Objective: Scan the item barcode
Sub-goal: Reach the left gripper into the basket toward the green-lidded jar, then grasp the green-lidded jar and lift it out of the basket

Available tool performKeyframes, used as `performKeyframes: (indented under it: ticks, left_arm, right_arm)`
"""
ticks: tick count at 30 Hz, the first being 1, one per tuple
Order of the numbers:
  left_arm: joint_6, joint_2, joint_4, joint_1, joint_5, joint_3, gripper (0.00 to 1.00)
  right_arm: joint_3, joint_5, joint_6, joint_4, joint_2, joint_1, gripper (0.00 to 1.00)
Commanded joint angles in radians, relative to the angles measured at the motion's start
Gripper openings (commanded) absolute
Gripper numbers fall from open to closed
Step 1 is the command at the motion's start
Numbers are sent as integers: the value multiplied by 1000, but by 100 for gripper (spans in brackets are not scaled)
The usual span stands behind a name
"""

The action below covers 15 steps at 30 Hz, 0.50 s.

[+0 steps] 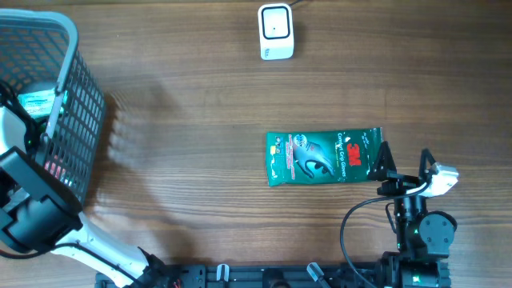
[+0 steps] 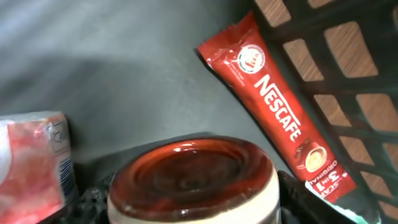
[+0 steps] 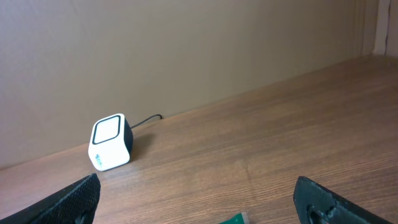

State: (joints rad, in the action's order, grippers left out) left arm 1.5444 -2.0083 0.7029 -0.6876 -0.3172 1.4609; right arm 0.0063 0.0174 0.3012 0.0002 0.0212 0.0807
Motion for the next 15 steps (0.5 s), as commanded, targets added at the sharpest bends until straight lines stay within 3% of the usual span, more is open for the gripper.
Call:
performKeyframes:
  ticks: [1,3,4,10,15]
  left_arm:
    - [4,-32,4,-3,3,5,39]
    - [4,-34,3,-3,25,5,25]
    - [3,-29,-4,-4,33,6,24]
    - [-297,42,-35,-3,67,103,30]
    - [-394,161,50,-3,86,217,30]
  right_arm:
    - [-1,-7,-11,5,-5,-3,100]
    - [-1,-7,-10,5,-5,-3,100]
    - [-1,-7,-11,5,-5,-3,100]
    - [-1,-7,-11,5,-5,-3,100]
    - [-1,-7,-11,5,-5,-3,100]
